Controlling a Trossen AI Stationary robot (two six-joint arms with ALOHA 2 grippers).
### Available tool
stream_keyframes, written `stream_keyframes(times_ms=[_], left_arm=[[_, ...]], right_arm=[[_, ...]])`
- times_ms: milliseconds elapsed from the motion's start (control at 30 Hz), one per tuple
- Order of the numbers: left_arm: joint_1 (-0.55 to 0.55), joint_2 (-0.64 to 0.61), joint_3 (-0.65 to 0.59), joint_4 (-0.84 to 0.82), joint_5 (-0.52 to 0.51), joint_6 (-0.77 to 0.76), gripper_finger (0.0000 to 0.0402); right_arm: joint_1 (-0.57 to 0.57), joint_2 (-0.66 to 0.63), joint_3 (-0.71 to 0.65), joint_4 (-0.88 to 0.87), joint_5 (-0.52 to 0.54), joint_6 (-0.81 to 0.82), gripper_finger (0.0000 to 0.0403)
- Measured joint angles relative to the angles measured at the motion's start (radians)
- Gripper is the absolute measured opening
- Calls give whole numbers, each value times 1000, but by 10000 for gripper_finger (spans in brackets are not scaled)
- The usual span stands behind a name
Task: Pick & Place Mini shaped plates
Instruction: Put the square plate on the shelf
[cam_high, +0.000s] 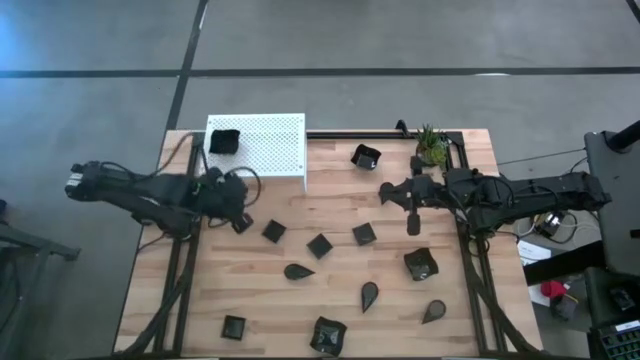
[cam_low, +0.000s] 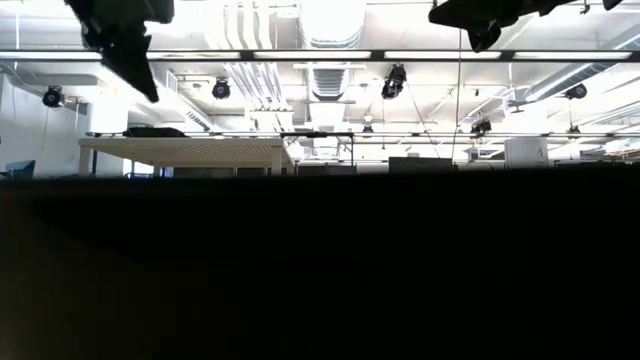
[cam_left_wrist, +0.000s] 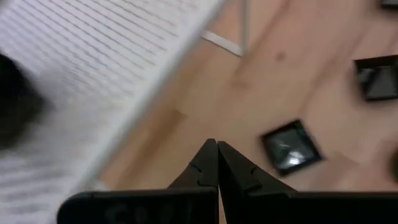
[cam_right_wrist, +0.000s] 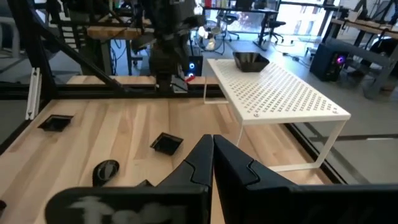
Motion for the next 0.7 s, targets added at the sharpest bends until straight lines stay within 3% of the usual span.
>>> stream_keyframes(times_ms=[167, 367, 700], left_arm=[[-25, 35, -105, 153, 103, -87, 0], [-25, 97, -192, 310, 174, -89, 0], [-24, 188, -202, 337, 180, -124, 20]], right_arm=[[0, 3, -3, 0, 0, 0, 8], [0, 1, -3, 1, -1, 0, 8], [0, 1, -3, 2, -2, 0, 8]])
